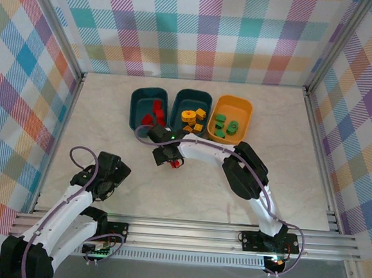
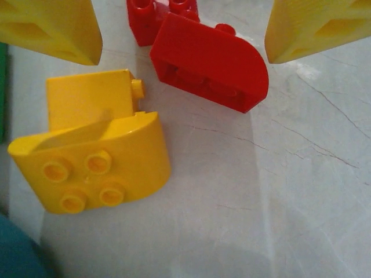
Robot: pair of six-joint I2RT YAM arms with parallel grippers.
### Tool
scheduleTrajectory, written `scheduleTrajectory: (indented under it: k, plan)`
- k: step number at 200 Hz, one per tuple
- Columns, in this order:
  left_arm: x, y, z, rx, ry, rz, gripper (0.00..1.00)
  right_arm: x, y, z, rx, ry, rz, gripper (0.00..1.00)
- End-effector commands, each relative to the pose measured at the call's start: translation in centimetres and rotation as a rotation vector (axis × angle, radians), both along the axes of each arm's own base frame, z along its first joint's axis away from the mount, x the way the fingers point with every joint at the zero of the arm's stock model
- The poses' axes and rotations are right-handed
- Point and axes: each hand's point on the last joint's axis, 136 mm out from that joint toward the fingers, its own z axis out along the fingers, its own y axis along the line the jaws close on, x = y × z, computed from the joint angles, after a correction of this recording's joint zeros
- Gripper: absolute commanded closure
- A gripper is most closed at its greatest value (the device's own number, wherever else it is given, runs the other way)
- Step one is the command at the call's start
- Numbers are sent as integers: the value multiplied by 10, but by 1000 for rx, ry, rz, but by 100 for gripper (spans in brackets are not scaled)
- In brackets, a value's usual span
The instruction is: Sort the legos into containers by color
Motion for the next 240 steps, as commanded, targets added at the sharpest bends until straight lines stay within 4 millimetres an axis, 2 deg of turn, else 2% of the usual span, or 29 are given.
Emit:
scheduleTrajectory:
  k: [1,34,83,118,158,177,200,240]
  plan:
    - [3,1,0,-14,-16,22,0,-9,9,1,88,45,-114,30]
    - [8,1,9,5,-22,0,0,-10,17,-9,92,83,-133,33]
    - [4,3,7,16,-11,-4,0,2,19,-19,57,43,-134,38]
    - [5,4,9,20,-14,-6,0,13,18,-23,3,-24,-106,50]
    - [6,6,14,41,-24,-13,0,8,18,-23,4,-44,-68,58]
    - [7,6,14,41,-26,-13,0,6,23,-9,49,-64,-49,59]
    - [11,7,18,48,-39,-9,0,5,30,17,99,-86,-20,60]
    - [22,16,49,114,-76,-30,0,13,38,74,193,-169,4,60]
